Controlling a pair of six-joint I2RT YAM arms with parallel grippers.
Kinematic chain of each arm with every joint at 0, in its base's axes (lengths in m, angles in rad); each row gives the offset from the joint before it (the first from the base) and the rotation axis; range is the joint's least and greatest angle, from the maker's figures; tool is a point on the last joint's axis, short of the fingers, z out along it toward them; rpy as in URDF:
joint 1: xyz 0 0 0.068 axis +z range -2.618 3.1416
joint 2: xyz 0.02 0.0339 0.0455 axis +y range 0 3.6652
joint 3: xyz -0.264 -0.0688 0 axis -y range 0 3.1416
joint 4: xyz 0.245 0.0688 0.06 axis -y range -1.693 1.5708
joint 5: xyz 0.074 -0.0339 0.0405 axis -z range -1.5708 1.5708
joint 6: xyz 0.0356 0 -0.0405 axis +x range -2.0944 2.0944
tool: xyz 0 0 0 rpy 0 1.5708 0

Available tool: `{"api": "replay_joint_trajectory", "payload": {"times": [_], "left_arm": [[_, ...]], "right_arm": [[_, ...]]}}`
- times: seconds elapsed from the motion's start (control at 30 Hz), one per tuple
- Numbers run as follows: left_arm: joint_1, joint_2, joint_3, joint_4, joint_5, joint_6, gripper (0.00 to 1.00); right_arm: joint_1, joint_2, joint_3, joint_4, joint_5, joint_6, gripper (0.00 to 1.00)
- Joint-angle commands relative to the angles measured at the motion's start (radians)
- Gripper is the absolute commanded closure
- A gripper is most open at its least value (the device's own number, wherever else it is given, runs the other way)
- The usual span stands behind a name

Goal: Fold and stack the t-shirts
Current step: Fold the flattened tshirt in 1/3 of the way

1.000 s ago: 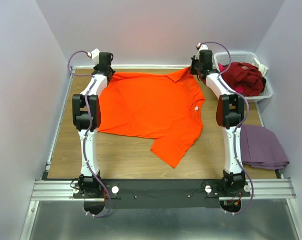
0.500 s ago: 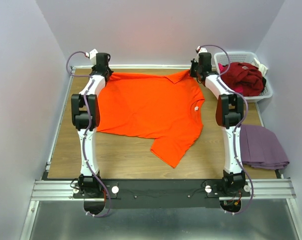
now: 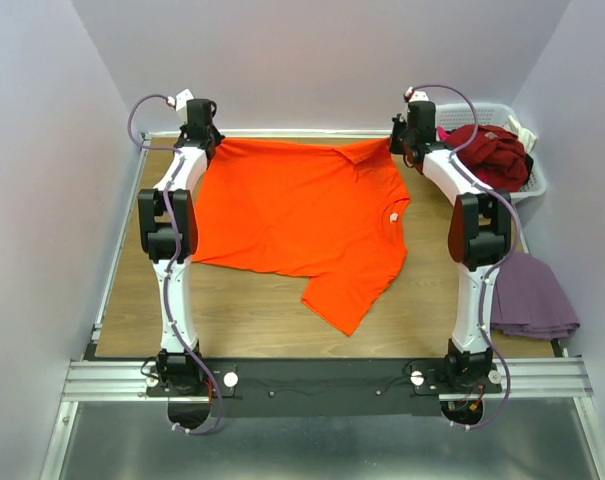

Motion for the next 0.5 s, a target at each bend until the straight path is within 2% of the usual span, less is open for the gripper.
{"api": "replay_joint_trajectory", "payload": {"times": [0.0,0.47], "left_arm": [[0.006,-0.072,-0.009,-0.002,0.000,0.025,1.00],[0.006,-0.168,-0.175,-0.033,-0.089,-0.021,1.00]], "right_arm": [[-0.005,-0.094,-0.101,0.009,0.028,0.010,0.99],[-0.005,-0.228,-0.365,0.018,-0.046,0.049,0.99]]}}
